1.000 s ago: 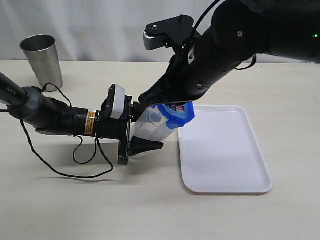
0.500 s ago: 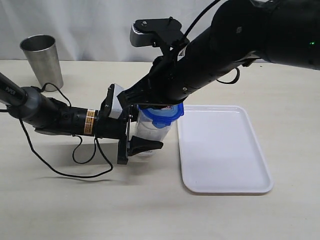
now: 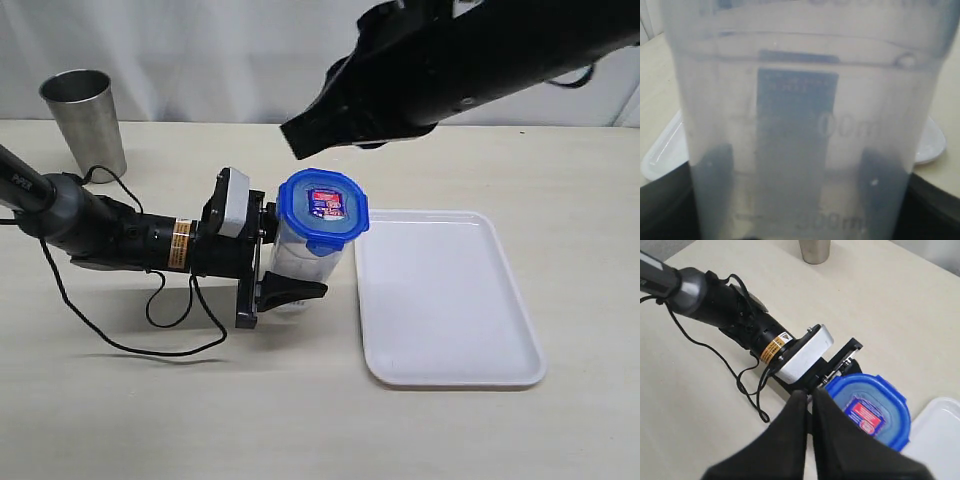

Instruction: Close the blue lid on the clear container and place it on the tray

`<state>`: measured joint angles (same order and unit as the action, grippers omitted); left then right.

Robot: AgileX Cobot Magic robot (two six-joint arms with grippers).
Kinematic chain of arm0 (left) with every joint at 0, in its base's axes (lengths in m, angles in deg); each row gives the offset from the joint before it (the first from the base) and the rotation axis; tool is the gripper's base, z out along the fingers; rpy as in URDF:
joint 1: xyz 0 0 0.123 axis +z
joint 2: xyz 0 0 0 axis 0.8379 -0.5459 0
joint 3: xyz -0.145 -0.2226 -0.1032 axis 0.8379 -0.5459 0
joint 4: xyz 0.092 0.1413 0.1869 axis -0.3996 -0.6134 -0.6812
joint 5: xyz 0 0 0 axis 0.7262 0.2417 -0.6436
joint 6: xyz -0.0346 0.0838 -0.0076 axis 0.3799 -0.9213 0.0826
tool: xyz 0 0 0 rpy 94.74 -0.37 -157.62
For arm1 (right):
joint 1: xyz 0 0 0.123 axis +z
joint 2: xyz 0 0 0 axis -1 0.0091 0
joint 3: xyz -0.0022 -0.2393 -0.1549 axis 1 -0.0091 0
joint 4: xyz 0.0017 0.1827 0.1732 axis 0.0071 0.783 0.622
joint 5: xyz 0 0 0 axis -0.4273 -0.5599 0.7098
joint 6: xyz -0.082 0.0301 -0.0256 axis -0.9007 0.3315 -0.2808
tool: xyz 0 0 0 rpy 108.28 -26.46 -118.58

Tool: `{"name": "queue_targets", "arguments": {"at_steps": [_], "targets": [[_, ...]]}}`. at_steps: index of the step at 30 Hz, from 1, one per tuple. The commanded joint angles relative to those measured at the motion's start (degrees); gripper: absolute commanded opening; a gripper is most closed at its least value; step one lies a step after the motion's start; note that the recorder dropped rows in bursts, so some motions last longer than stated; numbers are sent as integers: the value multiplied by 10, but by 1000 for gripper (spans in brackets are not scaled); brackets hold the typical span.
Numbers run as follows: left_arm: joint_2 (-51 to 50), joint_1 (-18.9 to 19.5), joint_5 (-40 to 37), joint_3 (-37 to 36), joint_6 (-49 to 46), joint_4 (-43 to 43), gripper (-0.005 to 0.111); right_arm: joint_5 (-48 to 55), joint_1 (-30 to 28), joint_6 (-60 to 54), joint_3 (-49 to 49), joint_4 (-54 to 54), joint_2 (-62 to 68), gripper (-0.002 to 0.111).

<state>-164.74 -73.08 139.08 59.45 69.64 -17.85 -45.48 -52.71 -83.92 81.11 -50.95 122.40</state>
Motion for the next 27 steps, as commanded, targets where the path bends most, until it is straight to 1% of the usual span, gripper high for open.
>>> {"name": "queue_targets", "arguments": {"at_steps": [1,2,4,10,13,15,17,19,24,25,27], "targets": [[2,-3,0,-2,1,27,0,5,0,27,-40,-56,-113,4],[3,-3,0,-2,1,33,0,-7,0,28,-56,-61,-138,4],[12,-3,0,-2,1,47,0,-48,0,28,-119,-73,-226,4],[43,-3,0,-2,2,51,0,-115,0,33,-277,-89,-437,4],[56,-3,0,-2,18,53,0,-135,0,37,-332,-89,-501,4],[62,-3,0,-2,31,70,0,-139,0,51,-362,-89,-540,4],[62,-7,0,-2,52,112,0,-144,0,58,-382,-89,-572,4],[62,-16,0,1,47,158,0,-163,0,63,-402,-87,-607,4],[62,-50,0,40,-59,169,0,-180,0,62,-409,-90,-678,4],[62,-60,-25,51,-73,174,0,-179,0,62,-409,-90,-687,4],[62,-81,-103,72,-91,175,0,-178,0,58,-409,-90,-705,4]]}}
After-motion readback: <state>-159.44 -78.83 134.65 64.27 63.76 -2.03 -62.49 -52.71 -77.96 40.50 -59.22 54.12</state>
